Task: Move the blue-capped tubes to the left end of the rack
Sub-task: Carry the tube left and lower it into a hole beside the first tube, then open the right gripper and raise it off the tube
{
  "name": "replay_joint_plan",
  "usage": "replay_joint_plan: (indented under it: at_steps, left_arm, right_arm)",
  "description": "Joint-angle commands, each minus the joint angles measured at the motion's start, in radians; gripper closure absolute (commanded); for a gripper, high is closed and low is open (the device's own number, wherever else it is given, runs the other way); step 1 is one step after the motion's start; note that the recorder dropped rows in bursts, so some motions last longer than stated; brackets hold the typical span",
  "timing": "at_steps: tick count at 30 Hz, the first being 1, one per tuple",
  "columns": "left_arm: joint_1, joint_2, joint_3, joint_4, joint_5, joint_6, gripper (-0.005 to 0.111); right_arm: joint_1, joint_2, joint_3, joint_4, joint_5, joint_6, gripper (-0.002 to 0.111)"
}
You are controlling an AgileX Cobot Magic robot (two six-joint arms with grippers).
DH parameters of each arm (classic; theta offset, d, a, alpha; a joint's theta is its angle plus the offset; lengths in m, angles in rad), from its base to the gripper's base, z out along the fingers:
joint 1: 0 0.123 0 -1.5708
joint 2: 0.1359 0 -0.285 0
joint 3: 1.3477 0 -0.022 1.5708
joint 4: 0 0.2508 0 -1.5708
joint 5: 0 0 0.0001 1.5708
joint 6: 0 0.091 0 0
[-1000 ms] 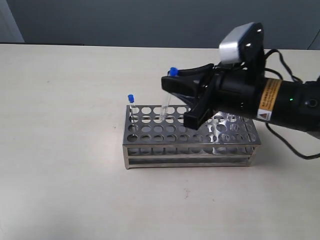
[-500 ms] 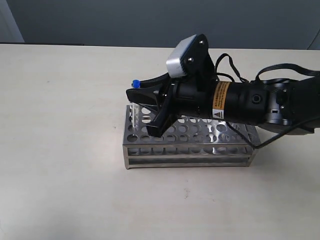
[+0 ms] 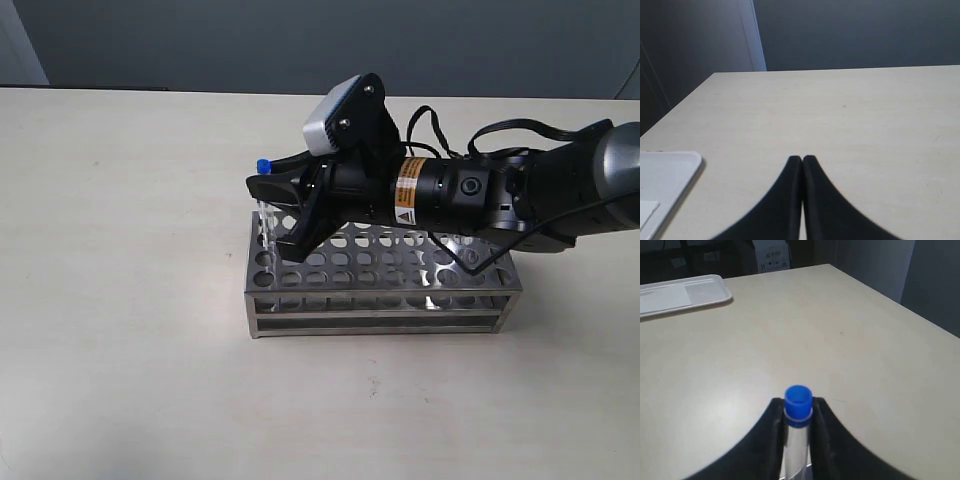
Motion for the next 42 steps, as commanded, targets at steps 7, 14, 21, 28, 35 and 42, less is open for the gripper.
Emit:
replay_joint_plan:
  at_steps: [7, 14, 21, 28, 35, 42]
  left_arm:
    - [0.002, -0.006, 0.002, -0.001, -0.002, -0.005, 0.106]
    - [0.002, -0.006, 0.002, -0.003, -0.002, -0.005, 0.106]
    - [0.002, -0.006, 0.002, -0.003, -0.002, -0.005, 0.106]
    - [0.002, -0.006, 0.002, -0.003, -0.002, -0.005, 0.106]
    - [0.002, -0.006, 0.002, -0.003, -0.002, -0.005, 0.106]
    - [0.002, -0.006, 0.002, -0.003, -0.002, -0.005, 0.106]
  right_arm:
    - [0.000, 0.008, -0.005, 0.040, 0.013, -0.044, 0.109]
    - [0.000, 0.045, -0.005, 0.059, -0.020, -0.044, 0.109]
    - [0.000, 0.064, -0.013, 0.056, -0.027, -0.044, 0.109]
    - [0.000, 0.064, -0.013, 0.056, -0.047, -0.044, 0.109]
    - [0.000, 0.064, -0.013, 0.056, -0.048, -0.040, 0.080]
    - [0.000, 0.064, -0.013, 0.056, -0.048, -0.037, 0.077]
